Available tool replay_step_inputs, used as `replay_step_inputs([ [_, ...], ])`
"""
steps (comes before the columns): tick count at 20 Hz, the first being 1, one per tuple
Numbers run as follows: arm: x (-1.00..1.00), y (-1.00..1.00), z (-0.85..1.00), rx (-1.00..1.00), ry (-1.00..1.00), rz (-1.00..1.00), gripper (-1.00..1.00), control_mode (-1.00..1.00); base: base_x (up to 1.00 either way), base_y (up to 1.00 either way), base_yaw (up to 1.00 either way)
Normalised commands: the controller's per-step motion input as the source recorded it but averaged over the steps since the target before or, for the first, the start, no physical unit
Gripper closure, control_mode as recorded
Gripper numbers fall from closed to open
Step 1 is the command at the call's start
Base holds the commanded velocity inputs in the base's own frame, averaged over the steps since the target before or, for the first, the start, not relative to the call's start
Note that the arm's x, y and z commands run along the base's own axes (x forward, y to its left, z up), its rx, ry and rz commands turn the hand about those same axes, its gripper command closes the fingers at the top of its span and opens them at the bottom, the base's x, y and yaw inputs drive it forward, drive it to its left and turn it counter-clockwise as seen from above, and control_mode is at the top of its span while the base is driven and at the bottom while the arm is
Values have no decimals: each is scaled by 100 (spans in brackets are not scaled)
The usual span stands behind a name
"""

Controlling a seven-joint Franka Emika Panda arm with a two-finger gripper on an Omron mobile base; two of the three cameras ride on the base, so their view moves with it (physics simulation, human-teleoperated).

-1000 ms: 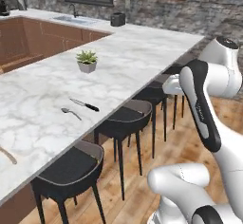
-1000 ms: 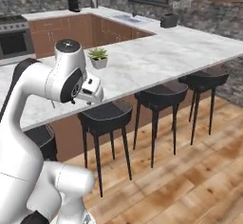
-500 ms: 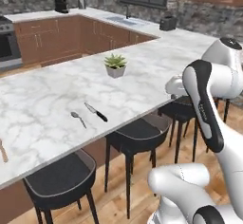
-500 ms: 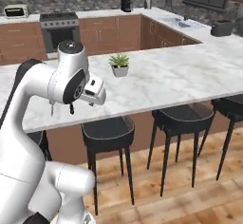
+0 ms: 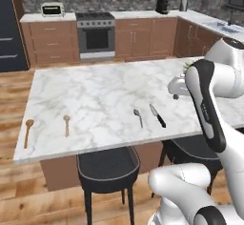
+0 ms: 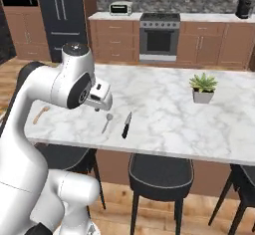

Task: Pick up the metallic utensils from the counter and place them in the open drawer. Make sure not to pick up any wooden utensils.

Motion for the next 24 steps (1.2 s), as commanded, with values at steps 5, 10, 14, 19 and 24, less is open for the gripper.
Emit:
replay_step_inputs([
  [5,0,0,0,0,0,0,-100,100,38,-17,41],
  [10,0,0,0,0,0,0,-100,100,20,-90,-2],
  [14,0,0,0,0,0,0,-100,100,0,-97,-16],
  [19,0,0,0,0,0,0,-100,100,12,-24,-20],
  [24,72,67,0,-7,25,-11,-100,-100,0,0,0],
])
